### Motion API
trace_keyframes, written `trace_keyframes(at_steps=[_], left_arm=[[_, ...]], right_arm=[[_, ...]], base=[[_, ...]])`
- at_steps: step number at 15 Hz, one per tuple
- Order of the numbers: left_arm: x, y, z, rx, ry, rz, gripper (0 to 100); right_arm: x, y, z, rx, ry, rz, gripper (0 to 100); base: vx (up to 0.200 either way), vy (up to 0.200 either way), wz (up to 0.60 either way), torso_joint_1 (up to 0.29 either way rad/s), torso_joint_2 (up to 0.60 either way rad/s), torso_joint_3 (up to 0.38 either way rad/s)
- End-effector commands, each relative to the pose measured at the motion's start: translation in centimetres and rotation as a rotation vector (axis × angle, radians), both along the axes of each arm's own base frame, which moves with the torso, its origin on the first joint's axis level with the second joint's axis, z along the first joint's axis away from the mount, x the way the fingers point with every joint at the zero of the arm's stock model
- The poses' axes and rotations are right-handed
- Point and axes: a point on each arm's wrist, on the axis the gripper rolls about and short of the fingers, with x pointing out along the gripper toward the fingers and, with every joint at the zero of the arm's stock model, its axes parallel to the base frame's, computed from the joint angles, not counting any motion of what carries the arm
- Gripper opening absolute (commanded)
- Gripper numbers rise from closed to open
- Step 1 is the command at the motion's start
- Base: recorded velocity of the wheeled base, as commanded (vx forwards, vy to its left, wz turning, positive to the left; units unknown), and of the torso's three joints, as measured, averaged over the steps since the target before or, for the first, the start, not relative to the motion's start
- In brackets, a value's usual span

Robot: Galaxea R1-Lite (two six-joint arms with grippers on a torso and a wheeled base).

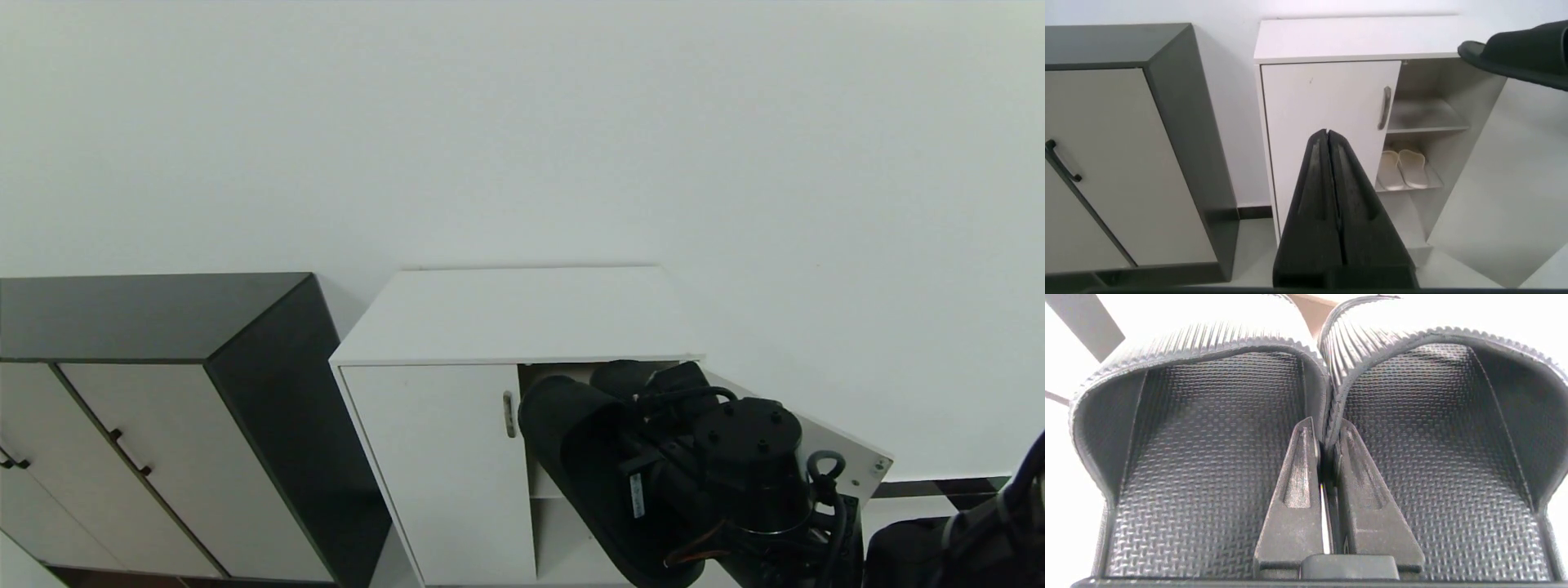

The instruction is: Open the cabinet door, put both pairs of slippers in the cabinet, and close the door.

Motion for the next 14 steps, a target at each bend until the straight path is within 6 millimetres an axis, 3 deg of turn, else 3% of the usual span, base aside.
trace_keyframes(at_steps=[1, 7, 14], left_arm=[[0.0, 0.0, 0.02, -0.001, -0.002, 0.0, 0], [0.0, 0.0, 0.02, -0.001, -0.002, 0.0, 0], [0.0, 0.0, 0.0, -0.002, -0.001, 0.0, 0]], right_arm=[[-0.02, 0.04, -0.05, 0.005, -0.002, 0.005, 0], [0.03, 0.14, -0.34, 0.023, -0.013, 0.014, 0], [-0.16, -0.03, -0.63, 0.013, -0.007, 0.016, 0]], base=[[0.0, 0.0, 0.0, 0.0, 0.0, 0.0], [0.0, 0.0, 0.0, -0.125, 0.3, 0.163], [0.0, 0.0, 0.0, -0.223, 0.53, 0.303]])
